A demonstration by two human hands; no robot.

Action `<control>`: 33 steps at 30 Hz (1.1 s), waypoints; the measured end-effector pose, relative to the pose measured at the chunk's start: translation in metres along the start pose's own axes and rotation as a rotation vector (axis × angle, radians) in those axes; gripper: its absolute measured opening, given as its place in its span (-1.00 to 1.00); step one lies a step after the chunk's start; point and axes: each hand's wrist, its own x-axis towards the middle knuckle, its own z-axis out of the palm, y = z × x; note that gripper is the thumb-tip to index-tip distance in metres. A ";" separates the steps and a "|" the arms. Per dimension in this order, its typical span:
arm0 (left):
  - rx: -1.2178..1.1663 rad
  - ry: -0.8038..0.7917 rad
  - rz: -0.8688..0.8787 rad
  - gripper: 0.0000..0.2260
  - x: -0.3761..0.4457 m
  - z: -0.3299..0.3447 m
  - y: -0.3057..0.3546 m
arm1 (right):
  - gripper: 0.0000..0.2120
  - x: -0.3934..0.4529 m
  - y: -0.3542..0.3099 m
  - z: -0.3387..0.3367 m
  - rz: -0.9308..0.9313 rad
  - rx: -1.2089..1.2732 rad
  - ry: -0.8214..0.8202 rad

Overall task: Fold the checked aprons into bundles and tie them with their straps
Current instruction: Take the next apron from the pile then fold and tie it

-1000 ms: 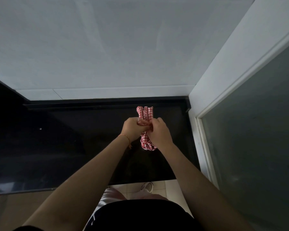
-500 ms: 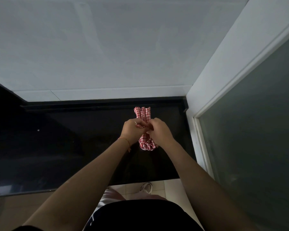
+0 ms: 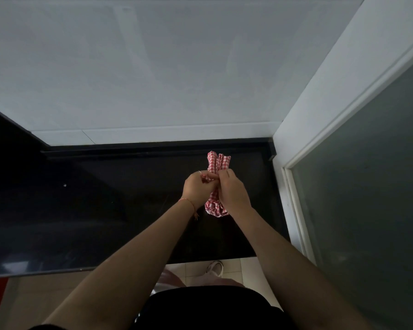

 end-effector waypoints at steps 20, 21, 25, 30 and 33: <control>0.009 0.048 -0.148 -0.94 0.009 -0.004 -0.012 | -0.94 -0.006 0.017 -0.023 0.486 0.788 -0.190; 0.007 0.047 -0.154 -0.95 0.009 -0.002 -0.010 | -0.95 -0.007 0.017 -0.021 0.485 0.764 -0.170; -0.018 0.067 -0.160 -0.96 0.008 0.002 -0.010 | -0.93 -0.010 0.011 -0.016 0.428 0.663 -0.089; -0.152 0.152 -0.253 -0.94 0.008 0.002 -0.022 | -0.89 -0.015 0.012 -0.008 0.522 0.747 -0.019; -0.283 0.192 -0.360 -0.94 0.008 0.001 -0.028 | -0.91 -0.018 0.012 -0.007 0.580 0.838 -0.006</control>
